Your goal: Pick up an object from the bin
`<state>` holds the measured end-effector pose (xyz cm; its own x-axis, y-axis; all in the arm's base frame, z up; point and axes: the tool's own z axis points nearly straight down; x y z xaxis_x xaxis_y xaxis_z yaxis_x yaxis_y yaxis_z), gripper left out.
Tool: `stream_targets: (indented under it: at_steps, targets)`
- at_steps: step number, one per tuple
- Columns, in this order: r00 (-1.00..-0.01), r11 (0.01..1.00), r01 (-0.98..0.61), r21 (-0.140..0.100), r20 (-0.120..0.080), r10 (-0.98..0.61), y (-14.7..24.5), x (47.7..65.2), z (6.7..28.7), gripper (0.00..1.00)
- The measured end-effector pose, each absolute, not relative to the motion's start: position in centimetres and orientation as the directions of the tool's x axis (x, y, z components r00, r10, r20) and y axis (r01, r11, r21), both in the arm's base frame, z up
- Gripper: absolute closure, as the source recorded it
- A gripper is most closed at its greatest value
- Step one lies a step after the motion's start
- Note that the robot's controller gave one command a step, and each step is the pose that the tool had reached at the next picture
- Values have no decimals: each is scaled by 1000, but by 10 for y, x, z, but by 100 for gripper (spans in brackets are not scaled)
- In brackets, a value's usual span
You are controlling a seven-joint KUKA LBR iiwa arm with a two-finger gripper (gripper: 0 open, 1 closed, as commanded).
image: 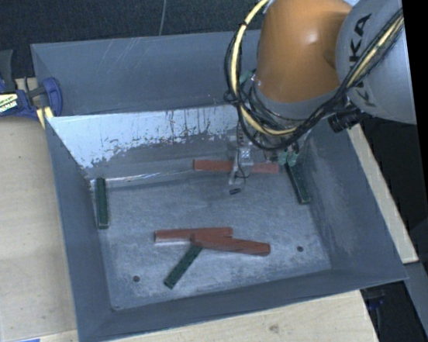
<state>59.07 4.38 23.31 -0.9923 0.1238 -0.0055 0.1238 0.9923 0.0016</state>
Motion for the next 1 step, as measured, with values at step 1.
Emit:
stream_targets:
  at_steps: [1]
  targets:
    - [-992, 992, 124, 1, -4, 124, 44, 590, 232, 100]
